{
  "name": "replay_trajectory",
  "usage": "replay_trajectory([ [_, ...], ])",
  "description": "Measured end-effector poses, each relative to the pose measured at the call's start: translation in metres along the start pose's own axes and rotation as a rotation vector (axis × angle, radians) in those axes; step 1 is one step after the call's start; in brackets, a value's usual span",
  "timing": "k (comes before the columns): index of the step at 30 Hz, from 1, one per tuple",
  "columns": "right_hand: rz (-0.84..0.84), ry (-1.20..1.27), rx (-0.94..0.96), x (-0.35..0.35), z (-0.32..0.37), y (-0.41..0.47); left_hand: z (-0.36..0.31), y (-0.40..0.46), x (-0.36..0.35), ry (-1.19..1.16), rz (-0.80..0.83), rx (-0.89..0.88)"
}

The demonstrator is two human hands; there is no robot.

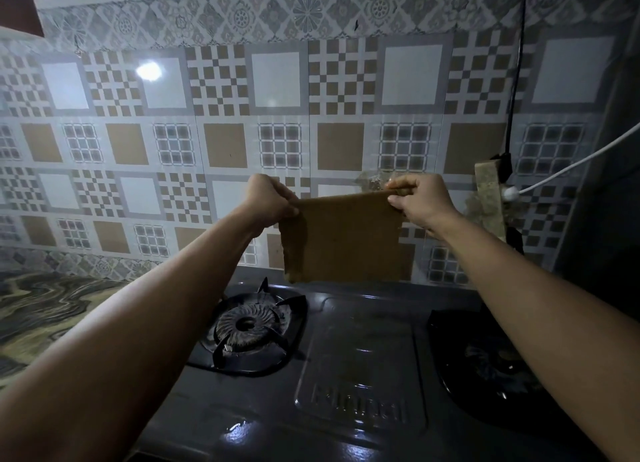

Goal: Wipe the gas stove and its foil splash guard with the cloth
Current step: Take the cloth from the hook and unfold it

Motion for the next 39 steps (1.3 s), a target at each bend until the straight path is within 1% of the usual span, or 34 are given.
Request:
replay_trajectory([
  [2, -0.010, -0.233, 0.123, 0.003, 0.003, -0.002, 0.002, 0.001, 0.000, 0.063, -0.046, -0.023],
  [3, -0.013, -0.277, 0.151, 0.004, 0.003, -0.002, 0.003, 0.002, 0.000, 0.069, -0.043, -0.029],
  [5, 0.007, -0.271, 0.144, 0.005, 0.000, 0.001, 0.002, 0.003, -0.002, 0.034, 0.002, -0.030],
  [8, 0.080, -0.125, 0.035, 0.005, -0.005, 0.004, 0.003, 0.003, -0.003, -0.099, 0.089, 0.047],
  [10, 0.093, -0.014, -0.077, 0.006, -0.011, 0.004, 0.006, 0.002, -0.004, -0.162, 0.109, 0.130],
  [12, 0.067, 0.045, -0.161, 0.006, -0.015, 0.000, 0.011, 0.000, -0.007, -0.227, 0.091, 0.237],
  [14, 0.002, 0.051, -0.213, 0.003, -0.015, -0.004, 0.013, -0.005, -0.012, -0.265, 0.083, 0.327],
  [16, -0.026, 0.125, -0.271, -0.006, -0.011, -0.010, 0.012, -0.011, -0.023, -0.290, 0.121, 0.380],
  [18, 0.057, 0.255, -0.344, -0.022, -0.005, -0.017, 0.007, -0.019, -0.037, -0.359, 0.188, 0.433],
  [21, 0.263, 0.373, -0.399, -0.042, 0.006, -0.028, -0.002, -0.029, -0.056, -0.487, 0.279, 0.475],
  [24, 0.418, 0.436, -0.494, -0.048, 0.006, -0.035, -0.006, -0.038, -0.062, -0.564, 0.323, 0.431],
  [26, 0.446, 0.453, -0.550, -0.046, -0.001, -0.034, -0.002, -0.038, -0.062, -0.560, 0.336, 0.389],
  [28, 0.466, 0.457, -0.572, -0.046, -0.009, -0.035, 0.001, -0.038, -0.063, -0.502, 0.299, 0.356],
  [30, 0.454, 0.481, -0.640, -0.047, -0.019, -0.038, 0.003, -0.037, -0.064, -0.475, 0.227, 0.361],
  [31, 0.409, 0.478, -0.694, -0.048, -0.025, -0.040, 0.004, -0.034, -0.065, -0.476, 0.202, 0.360],
  [33, 0.341, 0.444, -0.815, -0.051, -0.041, -0.046, 0.003, -0.032, -0.068, -0.504, 0.181, 0.339],
  [34, 0.361, 0.452, -0.873, -0.055, -0.046, -0.052, 0.003, -0.031, -0.071, -0.507, 0.194, 0.321],
  [35, 0.393, 0.489, -0.919, -0.060, -0.051, -0.058, 0.003, -0.032, -0.075, -0.487, 0.229, 0.291],
  [37, 0.431, 0.683, -0.980, -0.071, -0.056, -0.063, -0.001, -0.039, -0.084, -0.432, 0.380, 0.218],
  [39, 0.376, 0.883, -0.983, -0.078, -0.062, -0.060, 0.000, -0.047, -0.092, -0.426, 0.520, 0.178],
])
Point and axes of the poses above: each hand's wrist, its own y-axis towards the middle knuckle, its own x-axis out of the back of the hand, z = x × y, the point moved 4 cm from there along y, towards the middle knuckle, and after that the axes turned 6 degrees about -z, right-handed, at the moved point
